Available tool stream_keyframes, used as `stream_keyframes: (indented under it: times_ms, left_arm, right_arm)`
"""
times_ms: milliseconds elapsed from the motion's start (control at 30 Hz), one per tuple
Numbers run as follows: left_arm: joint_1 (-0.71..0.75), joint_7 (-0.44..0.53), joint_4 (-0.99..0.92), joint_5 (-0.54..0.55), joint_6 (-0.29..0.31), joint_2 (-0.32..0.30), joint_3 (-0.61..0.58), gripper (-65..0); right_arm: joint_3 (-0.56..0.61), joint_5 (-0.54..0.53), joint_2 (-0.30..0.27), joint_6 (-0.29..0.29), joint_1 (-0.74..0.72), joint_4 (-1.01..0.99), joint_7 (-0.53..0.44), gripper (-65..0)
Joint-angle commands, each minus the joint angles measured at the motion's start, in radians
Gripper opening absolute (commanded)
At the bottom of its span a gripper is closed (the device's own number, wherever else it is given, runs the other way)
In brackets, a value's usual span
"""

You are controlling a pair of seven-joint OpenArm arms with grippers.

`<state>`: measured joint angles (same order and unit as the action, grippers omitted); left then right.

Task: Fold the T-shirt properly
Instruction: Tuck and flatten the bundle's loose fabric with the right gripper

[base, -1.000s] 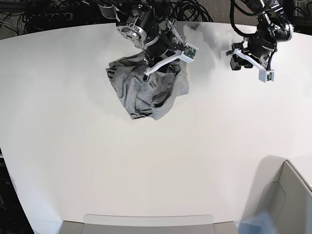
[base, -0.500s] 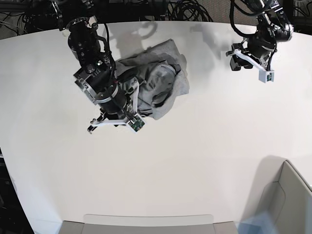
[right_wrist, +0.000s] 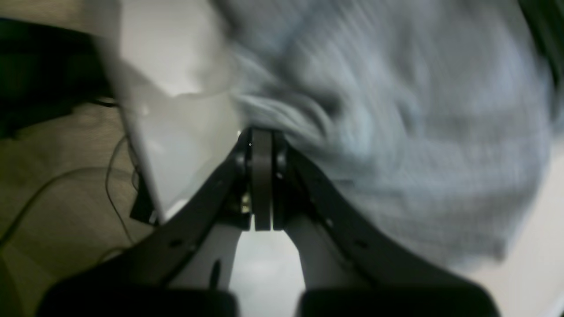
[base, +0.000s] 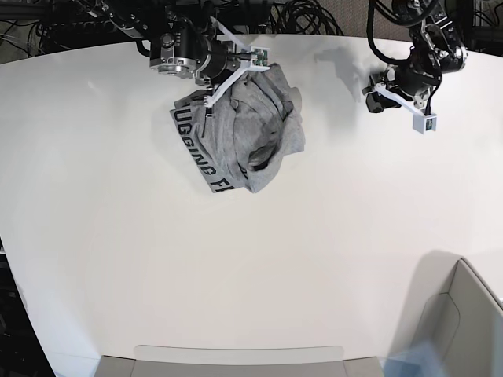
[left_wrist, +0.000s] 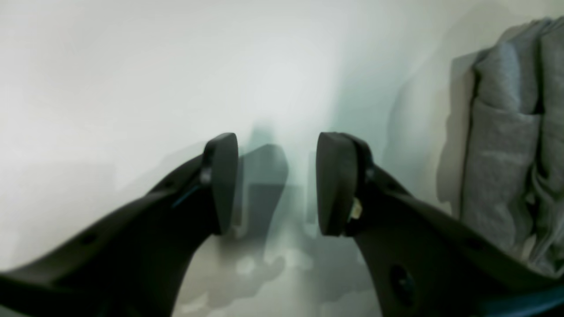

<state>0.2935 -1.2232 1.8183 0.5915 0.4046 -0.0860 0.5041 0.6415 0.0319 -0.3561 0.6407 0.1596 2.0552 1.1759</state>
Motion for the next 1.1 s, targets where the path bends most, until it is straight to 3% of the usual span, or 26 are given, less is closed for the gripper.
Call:
stream_keyframes:
  times_ms: [0, 100, 300, 400, 467, 567, 800, 933, 1067]
  left_arm:
    - [-0.015, 0.018, 0.008, 0.014, 0.004, -0.007, -0.003, -36.3]
    - [-0.018, 0.018, -0.016, 0.017, 0.004, -0.005, -0.003, -36.3]
    - [-0.018, 0.018, -0.021, 0.017, 0.004, -0.005, 0.001, -36.3]
    - [-0.018, 0.018, -0.021, 0.017, 0.004, -0.005, 0.001, -36.3]
    - [-0.018, 0.018, -0.021, 0.017, 0.004, -0.005, 0.001, -36.3]
    - [-0.018, 0.018, -0.021, 0.017, 0.004, -0.005, -0.002, -36.3]
    - [-0.018, 0.018, -0.021, 0.017, 0.004, -0.005, -0.005, -36.3]
    - [-0.018, 0.018, -0.021, 0.017, 0.004, -0.005, 0.000, -36.3]
    - [-0.018, 0.018, -0.021, 0.017, 0.004, -0.005, -0.005, -36.3]
  right_arm:
    - [0.022, 0.003, -0.005, 0.011, -0.030, 0.015, -0.026, -65.0]
    - [0.076, 0.003, 0.015, 0.011, -0.082, 0.015, -0.058, -65.0]
    - [0.076, 0.003, 0.114, 0.003, -0.148, 0.014, -0.098, -65.0]
    - [0.007, -0.005, 0.125, 0.001, -0.165, 0.012, -0.100, -65.0]
    - [-0.073, -0.071, 0.125, 0.001, -0.188, -0.003, -0.100, -65.0]
    - [-0.211, -0.154, 0.136, -0.055, -0.216, -0.087, -0.093, -65.0]
    - [-0.223, -0.158, 0.124, -0.071, -0.176, -0.172, -0.090, -65.0]
    - [-0.075, -0.160, 0.110, -0.066, -0.150, -0.140, 0.002, -65.0]
    - [0.108, -0.163, 0.096, -0.066, -0.153, -0.104, 0.003, -65.0]
